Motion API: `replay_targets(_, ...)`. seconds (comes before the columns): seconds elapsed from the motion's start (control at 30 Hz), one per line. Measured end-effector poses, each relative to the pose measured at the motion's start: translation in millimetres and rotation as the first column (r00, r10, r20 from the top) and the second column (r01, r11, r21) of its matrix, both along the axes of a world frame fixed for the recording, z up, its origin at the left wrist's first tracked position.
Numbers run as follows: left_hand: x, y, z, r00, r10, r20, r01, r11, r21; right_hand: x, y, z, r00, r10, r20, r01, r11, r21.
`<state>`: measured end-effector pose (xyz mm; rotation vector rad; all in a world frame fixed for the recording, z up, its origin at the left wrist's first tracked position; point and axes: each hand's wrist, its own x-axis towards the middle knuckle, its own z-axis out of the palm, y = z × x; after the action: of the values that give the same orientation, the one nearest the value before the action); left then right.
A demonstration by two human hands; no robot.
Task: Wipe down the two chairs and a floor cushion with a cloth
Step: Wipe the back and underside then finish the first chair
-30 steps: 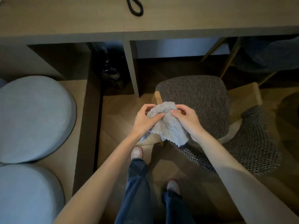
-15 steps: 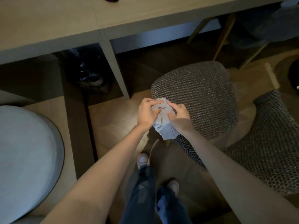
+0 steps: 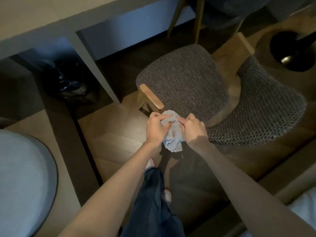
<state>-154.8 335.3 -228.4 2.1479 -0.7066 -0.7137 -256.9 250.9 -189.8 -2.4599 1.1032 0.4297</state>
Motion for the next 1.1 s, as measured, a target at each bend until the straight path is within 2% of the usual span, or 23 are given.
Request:
replay_targets(0.1, -41, 5, 4, 0.998, -0.038, -0.049, 0.037, 0.999, -0.014, -43, 14, 17, 0.998, 0.044, -0.038, -0.05, 0.984, -0.173)
replay_targets(0.2, -82, 9, 13, 0.992, -0.039, -0.118, 0.032, 0.998, -0.053, -79, 24, 30, 0.999, 0.027, -0.02, -0.032, 0.956, -0.291)
replay_targets(0.3, -108, 12, 22, 0.987, -0.099, -0.128, 0.088, 0.992, -0.087, -109, 33, 34, 0.993, -0.051, 0.104, 0.078, 0.959, -0.271)
replay_targets(0.37, -112, 16, 28, 0.981, -0.13, -0.146, 0.113, 0.986, -0.121, -125, 39, 31, 0.965, -0.114, 0.237, 0.16, 0.97, -0.185)
replay_targets(0.47, -103, 31, 33, 0.987, -0.09, -0.133, 0.064, 0.98, -0.188, -130, 50, 22, 0.886, -0.212, 0.414, 0.237, 0.971, -0.011)
replay_targets(0.63, -62, 70, 14, 0.999, 0.005, -0.052, -0.019, 0.965, -0.261, -95, 78, -14, 0.783, -0.189, 0.592, 0.196, 0.979, 0.053)
replay_targets(0.8, -14, 88, -45, 0.999, 0.026, 0.035, -0.014, 0.954, -0.298, -44, 100, -83, 0.682, -0.237, 0.692, 0.257, 0.963, 0.078)
replay_targets(0.97, 15, 72, -119, 0.989, 0.094, 0.111, -0.033, 0.89, -0.454, -5, 98, -160, 0.509, -0.165, 0.845, 0.382, 0.923, -0.05)
replay_targets(1.1, 24, 37, -163, 0.98, 0.191, 0.06, -0.109, 0.76, -0.641, 21, 85, -214, 0.35, -0.008, 0.937, 0.463, 0.871, -0.166)
